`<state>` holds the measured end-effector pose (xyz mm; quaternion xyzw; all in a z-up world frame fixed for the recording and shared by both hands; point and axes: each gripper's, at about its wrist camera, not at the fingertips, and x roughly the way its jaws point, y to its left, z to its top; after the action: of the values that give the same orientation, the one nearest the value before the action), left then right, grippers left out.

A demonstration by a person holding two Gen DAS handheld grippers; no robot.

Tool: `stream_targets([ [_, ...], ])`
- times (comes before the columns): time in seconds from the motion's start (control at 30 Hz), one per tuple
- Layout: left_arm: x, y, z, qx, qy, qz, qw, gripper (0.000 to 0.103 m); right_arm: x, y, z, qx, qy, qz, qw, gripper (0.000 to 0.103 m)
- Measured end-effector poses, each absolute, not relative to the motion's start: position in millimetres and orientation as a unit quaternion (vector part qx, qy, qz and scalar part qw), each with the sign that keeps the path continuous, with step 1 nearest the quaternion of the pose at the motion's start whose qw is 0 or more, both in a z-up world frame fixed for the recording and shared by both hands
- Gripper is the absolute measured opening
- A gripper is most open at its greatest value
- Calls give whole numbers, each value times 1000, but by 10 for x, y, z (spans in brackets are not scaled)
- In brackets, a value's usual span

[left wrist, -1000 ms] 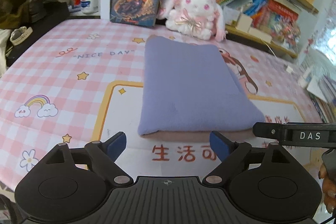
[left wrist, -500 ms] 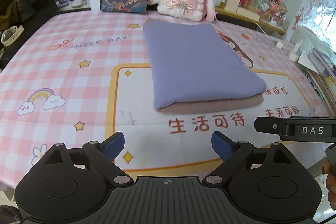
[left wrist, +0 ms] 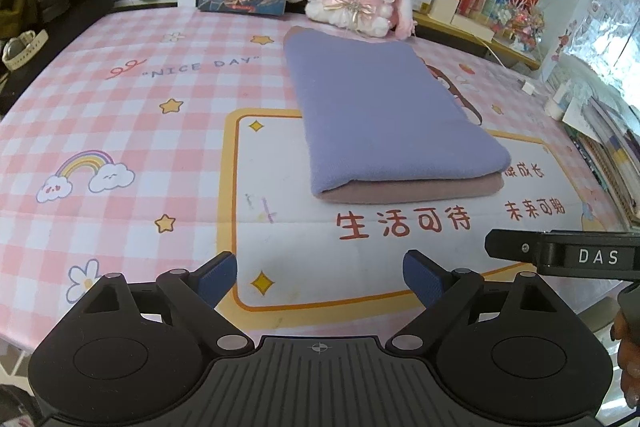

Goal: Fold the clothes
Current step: 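Withdraw both grippers from the folded sweater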

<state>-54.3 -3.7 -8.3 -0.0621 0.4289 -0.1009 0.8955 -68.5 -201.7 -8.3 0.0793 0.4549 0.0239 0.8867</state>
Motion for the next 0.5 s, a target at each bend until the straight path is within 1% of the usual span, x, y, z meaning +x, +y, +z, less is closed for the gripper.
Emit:
stream_targets([
  [0.3, -465, -79, -82, -58, 436, -97, 893, 92, -643, -2041, -111, 82, 466, 19, 881, 93],
  [0.5, -388, -70, -88, -86, 430, -95, 894, 92, -597, -2183, -124, 95, 469, 11, 878, 93],
])
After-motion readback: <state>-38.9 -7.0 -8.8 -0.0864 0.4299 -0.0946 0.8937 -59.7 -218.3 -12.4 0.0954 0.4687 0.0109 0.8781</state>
